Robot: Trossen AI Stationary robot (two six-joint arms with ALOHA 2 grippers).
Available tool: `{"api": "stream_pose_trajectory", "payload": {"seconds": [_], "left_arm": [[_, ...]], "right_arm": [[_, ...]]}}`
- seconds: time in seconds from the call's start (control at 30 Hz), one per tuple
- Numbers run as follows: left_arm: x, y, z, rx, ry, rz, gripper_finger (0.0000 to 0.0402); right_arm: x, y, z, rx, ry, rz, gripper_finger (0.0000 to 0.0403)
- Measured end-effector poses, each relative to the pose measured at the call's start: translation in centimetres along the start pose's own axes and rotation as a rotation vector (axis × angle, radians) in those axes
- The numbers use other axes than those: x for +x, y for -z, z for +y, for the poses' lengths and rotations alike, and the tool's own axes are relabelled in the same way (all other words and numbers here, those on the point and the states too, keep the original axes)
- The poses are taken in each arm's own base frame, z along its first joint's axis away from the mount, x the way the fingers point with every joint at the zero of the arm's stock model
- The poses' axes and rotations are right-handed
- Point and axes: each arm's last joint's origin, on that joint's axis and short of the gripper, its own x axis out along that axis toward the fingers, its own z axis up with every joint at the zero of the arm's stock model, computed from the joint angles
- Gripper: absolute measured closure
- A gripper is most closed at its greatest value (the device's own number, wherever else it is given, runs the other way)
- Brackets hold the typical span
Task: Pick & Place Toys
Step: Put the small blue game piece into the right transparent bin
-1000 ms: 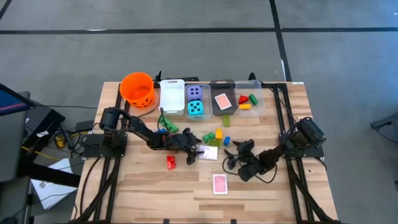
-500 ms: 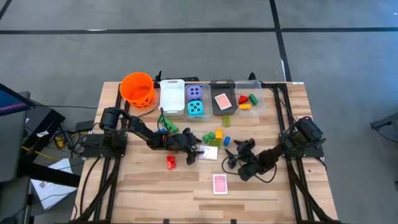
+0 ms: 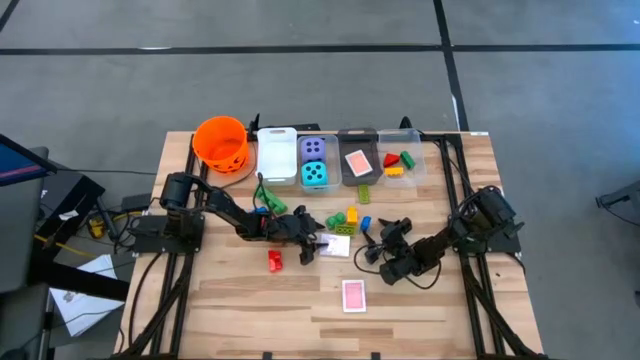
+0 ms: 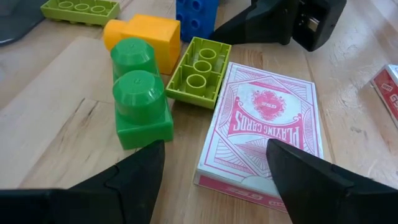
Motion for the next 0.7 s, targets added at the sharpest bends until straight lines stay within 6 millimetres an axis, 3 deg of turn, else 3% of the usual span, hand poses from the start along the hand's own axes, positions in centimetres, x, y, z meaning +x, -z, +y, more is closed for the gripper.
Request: {"api": "stream_pose_trajectory", "payload": {"seconds": [0.33, 0.7], "left_arm": [[0.0, 0.0, 0.0, 0.000, -0.002, 0.000, 0.0128], [0.0, 0.0, 0.0, 0.000, -0.001, 0.000, 0.0128]], "right_arm": [[0.0, -0.5, 0.7, -0.058, -0.037, -0.027, 0.0085], [1.1, -1.1, 0.6, -0.012, -0.012, -0.028, 0.0085]]}}
